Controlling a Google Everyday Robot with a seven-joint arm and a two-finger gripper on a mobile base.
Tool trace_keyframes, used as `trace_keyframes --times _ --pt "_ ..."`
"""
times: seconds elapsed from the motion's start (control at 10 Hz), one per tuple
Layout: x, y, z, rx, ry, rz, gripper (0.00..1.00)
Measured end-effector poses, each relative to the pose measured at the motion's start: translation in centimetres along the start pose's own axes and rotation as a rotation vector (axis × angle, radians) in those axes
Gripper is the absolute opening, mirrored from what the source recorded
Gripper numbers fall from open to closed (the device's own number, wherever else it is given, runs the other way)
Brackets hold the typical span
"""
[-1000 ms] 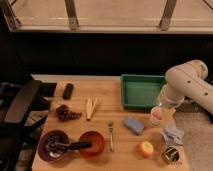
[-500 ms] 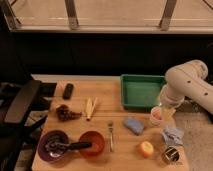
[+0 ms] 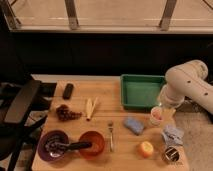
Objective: Wipe table surface with eraser
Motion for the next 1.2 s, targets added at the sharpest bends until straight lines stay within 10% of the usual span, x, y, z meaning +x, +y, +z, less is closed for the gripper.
trace_keyframes --times 0.7,1.2 --pt "0.1 -0.1 -0.2 0.010 -0.004 -0.023 0.65" --pt "-7.7 -2.8 -2.8 0.074 -0.020 -0.369 0.65"
